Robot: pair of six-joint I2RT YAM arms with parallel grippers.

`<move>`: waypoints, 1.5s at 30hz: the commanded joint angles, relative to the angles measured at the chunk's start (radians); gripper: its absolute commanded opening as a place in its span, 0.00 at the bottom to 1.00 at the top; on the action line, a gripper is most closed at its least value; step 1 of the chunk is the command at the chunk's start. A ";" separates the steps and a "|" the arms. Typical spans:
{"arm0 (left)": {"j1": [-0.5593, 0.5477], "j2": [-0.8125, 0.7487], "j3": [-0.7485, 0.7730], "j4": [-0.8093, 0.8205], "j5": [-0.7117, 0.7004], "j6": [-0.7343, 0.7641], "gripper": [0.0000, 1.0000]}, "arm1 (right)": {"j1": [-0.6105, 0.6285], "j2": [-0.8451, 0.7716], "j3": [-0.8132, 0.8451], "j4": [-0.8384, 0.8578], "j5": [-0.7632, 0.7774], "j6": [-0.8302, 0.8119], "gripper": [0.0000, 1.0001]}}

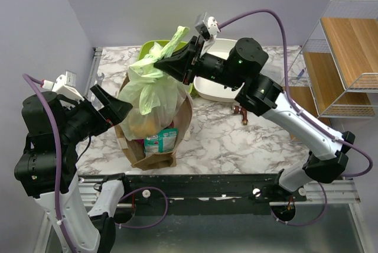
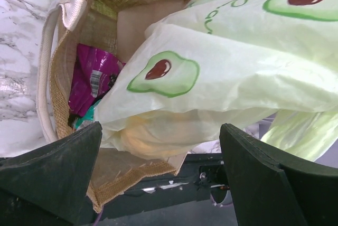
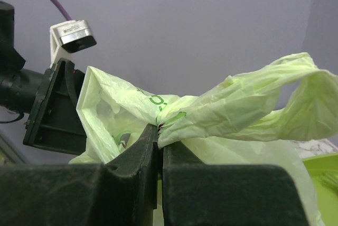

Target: Place the food into the grocery bag and tie it

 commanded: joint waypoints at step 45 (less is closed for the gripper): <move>0.008 -0.032 -0.008 -0.011 -0.098 -0.017 0.94 | -0.002 0.225 -0.254 0.002 0.095 0.068 0.00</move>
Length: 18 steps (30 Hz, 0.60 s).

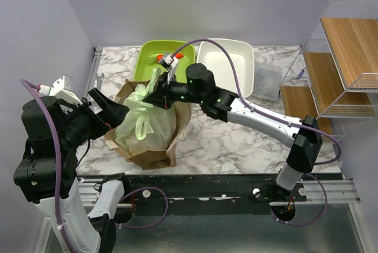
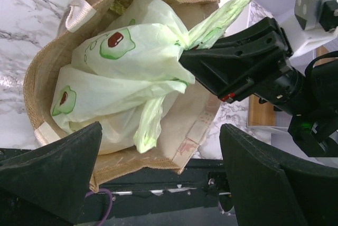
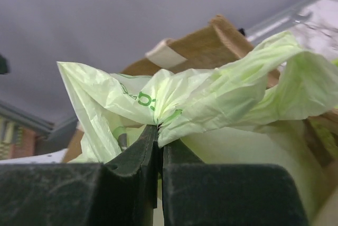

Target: Place the food into the grocery bag and tie it

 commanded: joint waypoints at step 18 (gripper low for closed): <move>0.007 -0.032 -0.139 0.095 -0.078 -0.061 0.94 | 0.026 0.149 0.121 -0.456 0.390 -0.271 0.01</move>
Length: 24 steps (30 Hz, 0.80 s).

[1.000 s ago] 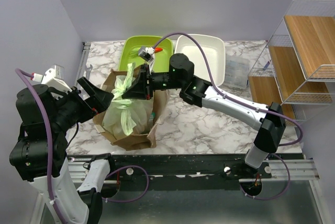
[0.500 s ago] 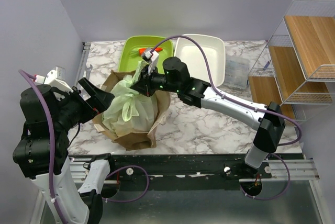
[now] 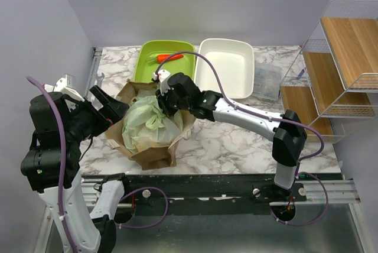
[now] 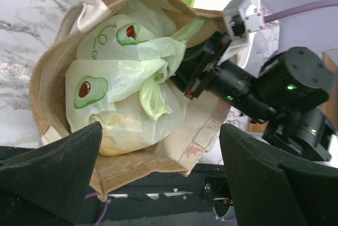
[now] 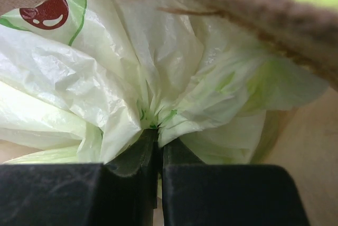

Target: Place the food into the grocery bag and tie it

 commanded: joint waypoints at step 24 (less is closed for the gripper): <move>0.007 -0.129 -0.373 0.140 -0.426 -0.043 0.93 | 0.011 -0.264 0.229 -0.473 0.376 0.064 0.82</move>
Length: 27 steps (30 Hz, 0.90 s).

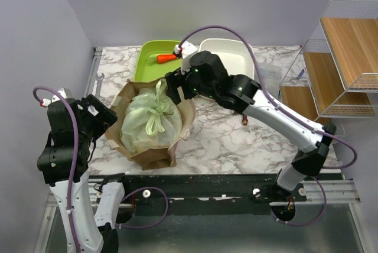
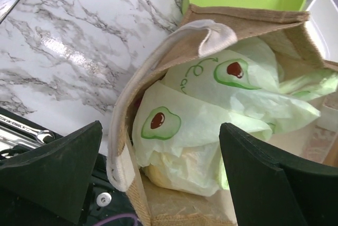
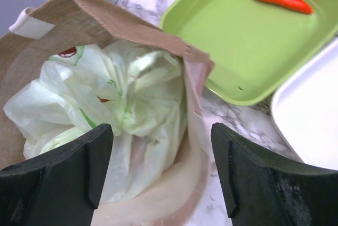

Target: Place the food into the grocery bag and tie it

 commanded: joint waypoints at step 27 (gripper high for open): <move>0.007 -0.122 -0.381 0.133 -0.040 0.005 0.43 | 0.006 -0.163 -0.399 -0.045 0.078 0.330 0.31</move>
